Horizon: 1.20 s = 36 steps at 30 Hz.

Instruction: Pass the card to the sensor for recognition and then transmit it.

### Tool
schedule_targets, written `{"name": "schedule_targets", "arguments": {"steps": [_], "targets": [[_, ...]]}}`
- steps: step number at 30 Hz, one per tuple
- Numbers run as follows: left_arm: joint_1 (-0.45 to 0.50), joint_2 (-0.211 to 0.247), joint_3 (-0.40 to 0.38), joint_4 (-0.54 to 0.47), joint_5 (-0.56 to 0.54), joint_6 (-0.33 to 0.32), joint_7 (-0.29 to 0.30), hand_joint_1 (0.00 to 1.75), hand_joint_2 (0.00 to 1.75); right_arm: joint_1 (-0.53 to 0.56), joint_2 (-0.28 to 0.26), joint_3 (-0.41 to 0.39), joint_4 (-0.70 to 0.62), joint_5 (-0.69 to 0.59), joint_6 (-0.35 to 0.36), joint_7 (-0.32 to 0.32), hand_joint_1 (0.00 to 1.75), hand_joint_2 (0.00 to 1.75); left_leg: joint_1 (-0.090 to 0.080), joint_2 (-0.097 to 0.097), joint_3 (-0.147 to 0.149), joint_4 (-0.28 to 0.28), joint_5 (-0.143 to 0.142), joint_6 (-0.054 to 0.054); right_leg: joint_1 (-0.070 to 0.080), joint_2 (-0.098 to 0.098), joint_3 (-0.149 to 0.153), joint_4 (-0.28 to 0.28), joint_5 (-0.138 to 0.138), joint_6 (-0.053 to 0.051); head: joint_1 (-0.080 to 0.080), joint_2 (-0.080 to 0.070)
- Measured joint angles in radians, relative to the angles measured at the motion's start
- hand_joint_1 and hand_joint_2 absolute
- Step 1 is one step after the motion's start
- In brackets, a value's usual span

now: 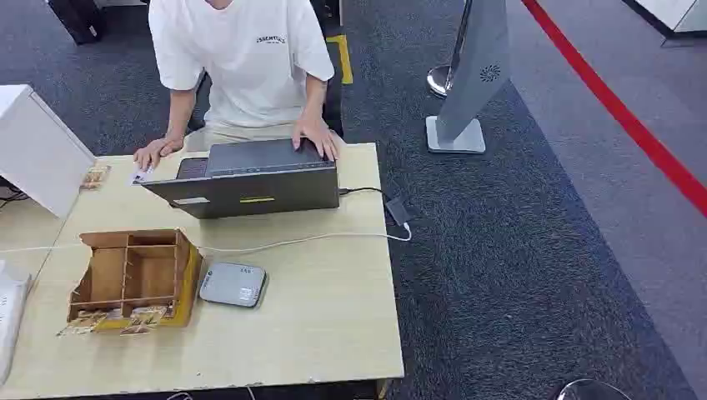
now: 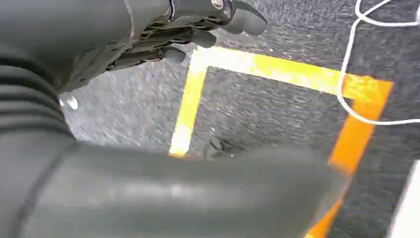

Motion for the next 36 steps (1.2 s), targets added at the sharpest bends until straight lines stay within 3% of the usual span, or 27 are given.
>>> {"name": "schedule_targets", "arguments": {"steps": [4,16,25,28,36], "targets": [[-0.011,-0.007,0.085,-0.017,0.030,-0.026,-0.055,0.00,1.75,-0.015,0.000,-0.052,0.005,0.048,0.013,-0.014,0.00,0.00,0.000,0.000,0.001,0.000,0.000,0.000,0.000,0.000,0.000,0.000,0.000,0.000,-0.001,0.000],[-0.041,0.001,0.416,-0.124,0.107,-0.204,-0.229,0.00,1.75,-0.055,-0.003,-0.192,0.029,0.215,0.045,-0.055,0.00,0.00,0.000,0.000,0.001,0.000,0.001,-0.001,0.000,0.000,0.001,0.000,0.000,0.000,0.000,0.000],[-0.071,-0.015,0.632,-0.308,0.075,-0.348,-0.294,0.00,1.75,-0.069,-0.006,-0.227,0.040,0.287,0.048,-0.067,0.00,0.00,0.000,0.000,0.001,0.000,0.001,-0.001,0.000,0.000,0.001,0.001,0.000,0.000,-0.001,0.000],[-0.057,-0.026,0.650,-0.411,0.073,-0.358,-0.307,0.00,1.75,-0.072,-0.006,-0.239,0.043,0.298,0.047,-0.070,0.00,0.00,0.000,0.000,0.001,0.000,0.001,-0.001,0.000,0.000,0.001,0.001,0.000,0.000,0.000,0.000],[-0.007,-0.063,0.647,-0.688,0.090,-0.293,-0.332,0.00,1.75,-0.080,-0.007,-0.264,0.051,0.323,0.043,-0.072,0.00,0.00,0.000,0.000,0.001,0.000,0.001,-0.001,0.000,0.000,0.001,0.001,0.000,0.000,0.000,0.000]]}}
